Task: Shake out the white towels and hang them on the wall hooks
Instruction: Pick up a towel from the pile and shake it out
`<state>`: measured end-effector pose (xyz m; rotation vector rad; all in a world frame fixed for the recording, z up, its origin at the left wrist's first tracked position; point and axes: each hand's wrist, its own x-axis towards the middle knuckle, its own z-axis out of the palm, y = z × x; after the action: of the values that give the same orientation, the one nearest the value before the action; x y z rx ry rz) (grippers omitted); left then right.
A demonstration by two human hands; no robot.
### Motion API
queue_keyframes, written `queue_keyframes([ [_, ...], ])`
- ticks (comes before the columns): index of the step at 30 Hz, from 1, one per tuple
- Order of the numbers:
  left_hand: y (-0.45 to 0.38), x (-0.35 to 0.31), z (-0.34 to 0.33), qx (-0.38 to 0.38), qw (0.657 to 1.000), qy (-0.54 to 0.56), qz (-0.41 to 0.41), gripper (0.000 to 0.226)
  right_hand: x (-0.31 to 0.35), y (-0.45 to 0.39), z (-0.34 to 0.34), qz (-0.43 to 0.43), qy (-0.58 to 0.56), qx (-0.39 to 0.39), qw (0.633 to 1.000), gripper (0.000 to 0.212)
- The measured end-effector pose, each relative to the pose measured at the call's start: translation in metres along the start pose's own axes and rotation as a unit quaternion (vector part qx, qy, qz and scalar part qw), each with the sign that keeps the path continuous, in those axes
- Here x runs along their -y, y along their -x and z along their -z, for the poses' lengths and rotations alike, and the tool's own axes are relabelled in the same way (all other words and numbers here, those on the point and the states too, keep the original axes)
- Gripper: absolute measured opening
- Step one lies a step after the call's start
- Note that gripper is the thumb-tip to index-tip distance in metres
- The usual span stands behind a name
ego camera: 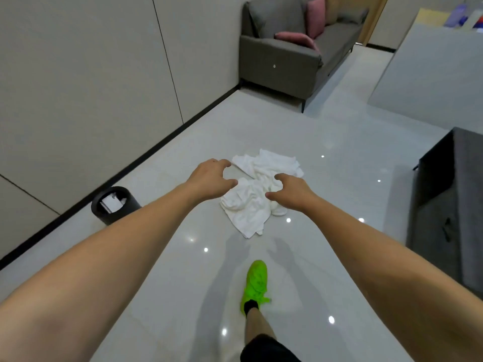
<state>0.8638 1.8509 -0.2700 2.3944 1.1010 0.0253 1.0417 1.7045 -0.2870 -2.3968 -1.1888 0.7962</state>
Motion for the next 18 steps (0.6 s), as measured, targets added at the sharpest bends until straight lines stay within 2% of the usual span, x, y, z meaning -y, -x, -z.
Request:
queue_keyframes([
  [5,-0.122,0.027,-0.016,0.032,0.999,-0.003,0.024,0.065,-0.02,-0.136,-0.014,-0.037,-0.043,0.032,0.998,0.072],
  [9,-0.208,0.054,-0.032,0.077,0.994,0.0,0.074,0.064,-0.032,-0.231,-0.032,-0.075,-0.062,0.104,0.99,0.072],
  [18,-0.335,0.113,-0.064,0.159,0.98,0.005,0.121,0.061,-0.049,-0.365,-0.067,-0.143,-0.047,0.177,0.973,0.067],
])
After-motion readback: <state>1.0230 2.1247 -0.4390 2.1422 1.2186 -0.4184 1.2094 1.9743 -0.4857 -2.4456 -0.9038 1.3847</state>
